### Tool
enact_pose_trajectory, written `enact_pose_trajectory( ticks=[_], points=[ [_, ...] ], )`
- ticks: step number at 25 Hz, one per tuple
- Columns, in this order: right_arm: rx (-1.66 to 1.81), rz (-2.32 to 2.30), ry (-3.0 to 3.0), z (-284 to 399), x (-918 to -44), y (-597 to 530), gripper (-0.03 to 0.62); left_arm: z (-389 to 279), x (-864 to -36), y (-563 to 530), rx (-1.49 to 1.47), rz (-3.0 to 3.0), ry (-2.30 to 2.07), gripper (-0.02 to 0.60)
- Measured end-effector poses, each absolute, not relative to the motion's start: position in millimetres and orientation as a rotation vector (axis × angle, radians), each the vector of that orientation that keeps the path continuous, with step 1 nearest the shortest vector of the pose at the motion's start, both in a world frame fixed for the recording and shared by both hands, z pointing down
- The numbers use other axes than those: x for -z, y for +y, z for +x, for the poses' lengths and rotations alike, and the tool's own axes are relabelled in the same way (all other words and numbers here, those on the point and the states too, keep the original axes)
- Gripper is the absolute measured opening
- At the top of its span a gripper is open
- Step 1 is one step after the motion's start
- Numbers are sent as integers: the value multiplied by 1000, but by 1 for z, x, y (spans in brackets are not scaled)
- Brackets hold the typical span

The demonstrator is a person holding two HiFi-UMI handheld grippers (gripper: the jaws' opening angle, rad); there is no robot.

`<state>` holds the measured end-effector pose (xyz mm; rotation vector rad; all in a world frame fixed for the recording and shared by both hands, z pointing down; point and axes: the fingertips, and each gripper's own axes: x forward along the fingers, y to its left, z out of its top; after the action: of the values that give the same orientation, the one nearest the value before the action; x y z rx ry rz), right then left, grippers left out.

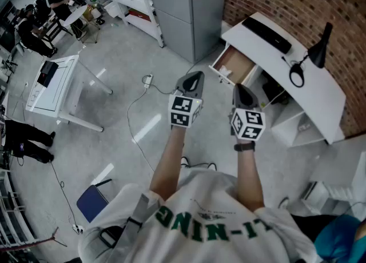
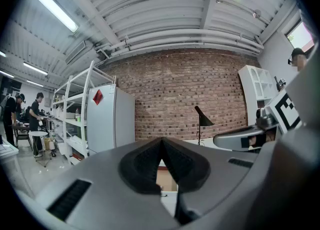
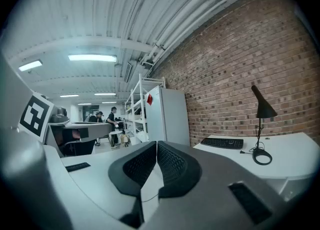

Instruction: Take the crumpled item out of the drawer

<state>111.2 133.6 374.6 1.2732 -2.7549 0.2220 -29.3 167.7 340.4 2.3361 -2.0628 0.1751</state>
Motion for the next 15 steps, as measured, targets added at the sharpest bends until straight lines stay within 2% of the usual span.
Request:
enact_pose_trajectory(
  ticks=[8,15],
  points=[
    [-283,1322,-2774,160,-369,120,8,15,-336,163,-178,2337,-2043,0],
    [-367,1228,-2820,153,-389,123,8,15,-343,172,-212,2265,-2091,1]
  ],
)
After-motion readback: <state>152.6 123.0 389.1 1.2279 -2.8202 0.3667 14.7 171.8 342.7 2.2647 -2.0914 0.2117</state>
